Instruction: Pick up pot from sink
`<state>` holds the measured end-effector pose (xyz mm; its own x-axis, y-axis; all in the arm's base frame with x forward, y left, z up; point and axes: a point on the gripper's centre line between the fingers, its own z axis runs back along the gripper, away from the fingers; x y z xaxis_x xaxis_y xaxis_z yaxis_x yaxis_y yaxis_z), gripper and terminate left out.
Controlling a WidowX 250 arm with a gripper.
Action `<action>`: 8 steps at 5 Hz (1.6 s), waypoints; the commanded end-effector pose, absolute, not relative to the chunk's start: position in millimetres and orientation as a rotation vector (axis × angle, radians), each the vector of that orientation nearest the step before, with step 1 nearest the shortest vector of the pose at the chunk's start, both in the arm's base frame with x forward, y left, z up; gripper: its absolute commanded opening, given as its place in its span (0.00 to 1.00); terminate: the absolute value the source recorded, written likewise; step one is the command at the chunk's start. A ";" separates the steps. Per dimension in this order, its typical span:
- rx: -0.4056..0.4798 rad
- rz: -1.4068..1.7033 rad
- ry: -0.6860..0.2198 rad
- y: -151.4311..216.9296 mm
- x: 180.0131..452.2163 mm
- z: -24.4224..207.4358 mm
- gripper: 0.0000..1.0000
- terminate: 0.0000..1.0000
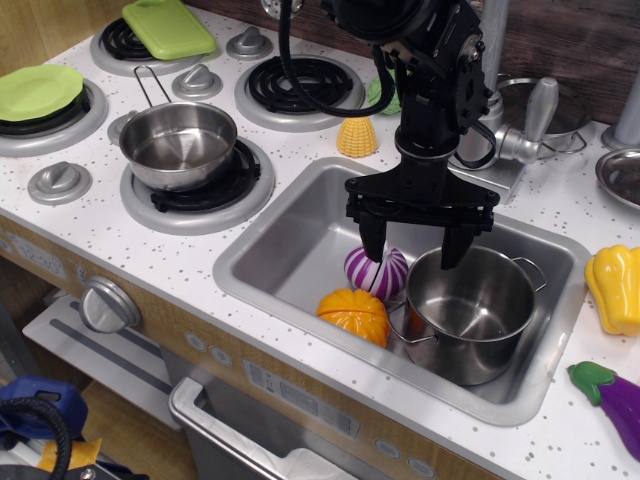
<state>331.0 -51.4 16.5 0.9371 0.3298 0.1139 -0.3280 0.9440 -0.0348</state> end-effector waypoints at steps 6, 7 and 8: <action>-0.076 0.334 -0.201 -47.7 330.5 -26.9 0.00 0.00; -0.038 0.323 -0.191 -50.1 331.8 -18.2 0.00 0.00; 0.018 0.315 -0.172 -51.4 334.4 -0.4 0.00 0.00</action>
<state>322.0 -46.3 -13.9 0.9438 0.3186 0.0880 -0.3242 0.9442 0.0583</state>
